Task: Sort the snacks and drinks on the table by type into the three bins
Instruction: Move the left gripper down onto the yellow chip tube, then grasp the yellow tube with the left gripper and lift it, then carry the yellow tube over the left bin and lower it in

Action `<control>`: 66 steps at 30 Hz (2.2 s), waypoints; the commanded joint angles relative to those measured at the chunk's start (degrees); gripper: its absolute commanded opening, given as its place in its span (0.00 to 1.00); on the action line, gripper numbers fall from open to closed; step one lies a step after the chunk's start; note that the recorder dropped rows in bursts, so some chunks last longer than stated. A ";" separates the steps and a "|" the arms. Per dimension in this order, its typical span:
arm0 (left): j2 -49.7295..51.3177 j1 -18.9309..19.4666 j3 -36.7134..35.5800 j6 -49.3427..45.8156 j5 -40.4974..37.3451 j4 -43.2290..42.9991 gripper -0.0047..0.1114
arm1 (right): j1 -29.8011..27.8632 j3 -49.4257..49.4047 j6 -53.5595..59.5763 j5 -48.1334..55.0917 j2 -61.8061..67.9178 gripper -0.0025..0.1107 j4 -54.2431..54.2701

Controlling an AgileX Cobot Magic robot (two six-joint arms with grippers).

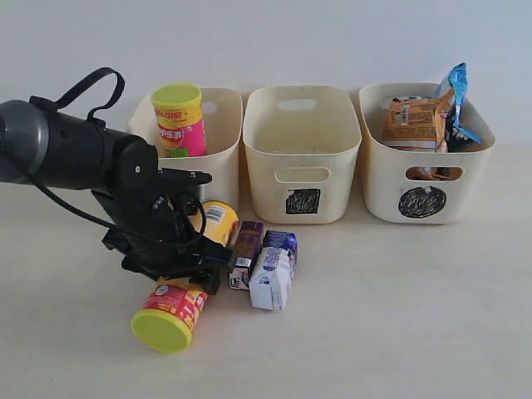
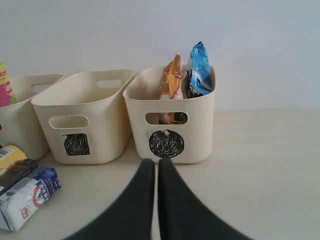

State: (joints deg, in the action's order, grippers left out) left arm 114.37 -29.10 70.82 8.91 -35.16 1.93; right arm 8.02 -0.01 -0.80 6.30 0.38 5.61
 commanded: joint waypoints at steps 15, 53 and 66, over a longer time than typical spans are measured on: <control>-15.71 -0.17 0.23 0.58 -6.33 -3.88 0.08 | -0.16 0.01 -0.27 -0.05 -0.38 0.02 -0.18; -16.97 11.62 6.55 16.61 20.94 -33.05 0.08 | -0.16 0.01 -0.27 -0.05 -0.38 0.02 -0.18; -9.46 17.05 6.55 19.54 28.32 -30.26 0.07 | -0.16 0.01 -0.27 -0.05 -0.38 0.02 -0.18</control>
State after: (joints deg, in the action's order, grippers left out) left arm 103.87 -11.94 76.90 27.57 -9.75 -29.97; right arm 8.02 -0.01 -1.02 6.30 0.38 5.61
